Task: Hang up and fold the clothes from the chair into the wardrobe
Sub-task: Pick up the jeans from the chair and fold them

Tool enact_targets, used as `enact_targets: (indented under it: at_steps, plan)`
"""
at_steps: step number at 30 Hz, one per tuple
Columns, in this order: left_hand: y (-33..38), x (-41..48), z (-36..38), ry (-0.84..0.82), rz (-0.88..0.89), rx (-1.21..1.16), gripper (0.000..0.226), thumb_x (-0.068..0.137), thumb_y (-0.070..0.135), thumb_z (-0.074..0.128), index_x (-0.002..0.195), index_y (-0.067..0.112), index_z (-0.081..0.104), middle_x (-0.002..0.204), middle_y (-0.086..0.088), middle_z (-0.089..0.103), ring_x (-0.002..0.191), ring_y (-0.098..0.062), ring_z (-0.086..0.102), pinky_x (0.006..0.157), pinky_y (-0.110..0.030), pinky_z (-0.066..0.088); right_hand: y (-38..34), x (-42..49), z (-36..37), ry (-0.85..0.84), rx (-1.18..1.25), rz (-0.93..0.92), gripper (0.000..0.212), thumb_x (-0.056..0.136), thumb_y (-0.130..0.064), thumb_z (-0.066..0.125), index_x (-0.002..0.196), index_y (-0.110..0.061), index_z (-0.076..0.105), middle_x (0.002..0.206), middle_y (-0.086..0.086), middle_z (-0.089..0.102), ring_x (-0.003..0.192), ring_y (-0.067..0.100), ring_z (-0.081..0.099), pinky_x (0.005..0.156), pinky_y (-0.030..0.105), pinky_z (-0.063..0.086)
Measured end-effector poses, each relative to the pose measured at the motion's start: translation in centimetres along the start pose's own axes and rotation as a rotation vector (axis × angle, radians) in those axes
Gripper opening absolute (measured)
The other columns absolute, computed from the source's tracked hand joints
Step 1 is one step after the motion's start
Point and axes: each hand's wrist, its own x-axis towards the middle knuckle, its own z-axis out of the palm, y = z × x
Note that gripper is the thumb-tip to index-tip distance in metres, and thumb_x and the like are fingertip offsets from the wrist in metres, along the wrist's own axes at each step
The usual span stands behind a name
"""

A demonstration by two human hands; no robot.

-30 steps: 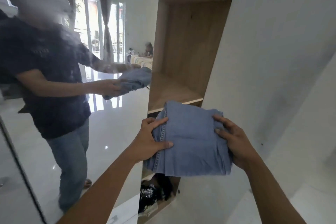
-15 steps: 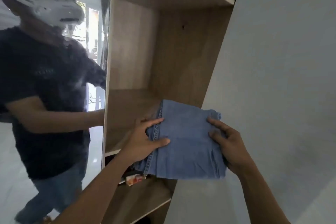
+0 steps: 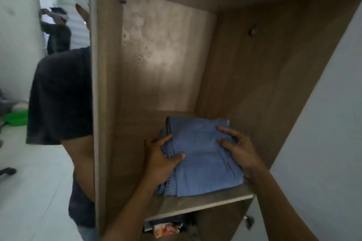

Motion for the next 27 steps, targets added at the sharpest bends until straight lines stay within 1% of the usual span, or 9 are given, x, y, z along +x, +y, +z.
enact_targets:
  at_steps: [3,8,11,14,16,19,22,25,27]
  plan:
    - [-1.0,3.8,0.1,0.1,-0.015,0.086,0.076,0.068,0.031,0.091,0.135,0.029,0.055,0.142,0.0,0.035,0.123,-0.012,0.045,0.107,-0.024,0.039,1.3,5.8,1.3,-0.047,0.021,-0.001,0.034,0.09,-0.004,0.068,0.113,-0.028,0.073,0.116,-0.001,0.071,0.106,0.011,0.069,0.094,0.033,0.056]
    - [-0.5,11.4,-1.2,0.198,-0.038,0.15,0.088,0.048,0.058,0.087,0.128,0.035,0.059,0.139,-0.005,0.051,0.12,-0.015,0.057,0.103,-0.035,0.05,1.9,15.8,3.3,-0.109,0.076,-0.032,0.037,0.09,0.002,0.063,0.115,-0.025,0.071,0.11,-0.009,0.068,0.093,0.001,0.069,0.079,0.021,0.056]
    - [0.0,16.2,-2.7,0.148,-0.085,0.189,0.091,0.056,0.047,0.093,0.136,0.028,0.055,0.14,-0.005,0.053,0.122,-0.019,0.056,0.104,-0.034,0.049,2.7,22.5,4.4,-0.161,0.073,-0.032,0.04,0.092,-0.005,0.064,0.128,-0.023,0.065,0.116,-0.004,0.067,0.101,0.012,0.068,0.083,0.03,0.058]
    - [-0.9,19.1,-3.7,0.228,-0.133,0.588,0.112,0.052,0.069,0.077,0.148,0.024,0.041,0.15,-0.01,0.043,0.132,-0.03,0.046,0.107,-0.032,0.041,5.4,27.3,5.4,-0.164,-0.147,-0.011,0.056,0.09,-0.013,0.071,0.142,-0.017,0.05,0.127,0.014,0.063,0.104,0.029,0.066,0.082,0.039,0.058]
    - [-1.7,18.7,-3.2,0.306,-0.064,0.701,0.1,0.06,0.067,0.068,0.147,0.026,0.043,0.152,-0.012,0.041,0.137,-0.031,0.04,0.11,-0.035,0.039,6.8,28.1,6.3,-0.1,-0.253,-0.079,0.05,0.091,-0.011,0.07,0.138,-0.008,0.052,0.127,0.021,0.061,0.104,0.031,0.063,0.081,0.039,0.056]
    - [-2.8,17.1,-1.0,0.098,0.063,0.781,0.097,0.062,0.067,0.05,0.148,0.022,0.043,0.156,-0.008,0.036,0.143,-0.029,0.035,0.115,-0.04,0.034,8.4,27.8,8.3,-0.157,-0.441,-0.265,0.029,0.094,-0.01,0.061,0.12,0.002,0.065,0.117,0.018,0.066,0.105,0.025,0.062,0.091,0.038,0.052]
    - [-4.5,16.0,0.4,-0.128,0.049,1.063,0.116,0.053,0.082,0.026,0.155,0.028,0.026,0.164,-0.002,0.018,0.153,-0.031,0.004,0.122,-0.043,0.014,11.0,26.4,10.3,-0.327,-0.581,-0.216,0.037,0.098,-0.031,0.055,0.122,-0.005,0.065,0.122,0.019,0.066,0.108,0.024,0.063,0.094,0.035,0.05]
    - [-5.8,15.8,0.5,-0.104,0.025,1.136,0.112,0.055,0.084,0.017,0.156,0.035,0.021,0.164,0.003,0.017,0.153,-0.024,0.004,0.122,-0.039,0.012,13.2,25.3,11.4,-0.278,-0.636,-0.192,0.063,0.091,-0.06,0.036,0.129,-0.017,0.061,0.135,0.008,0.059,0.123,0.026,0.056,0.103,0.04,0.046]
    - [-6.3,15.9,1.1,-0.073,0.042,1.137,0.106,0.062,0.085,0.017,0.155,0.036,0.021,0.164,0.003,0.019,0.152,-0.023,0.008,0.122,-0.041,0.014,14.1,25.7,11.3,-0.247,-0.594,-0.219,0.07,0.086,-0.065,0.027,0.129,-0.021,0.06,0.137,0.004,0.058,0.126,0.025,0.054,0.105,0.039,0.044]
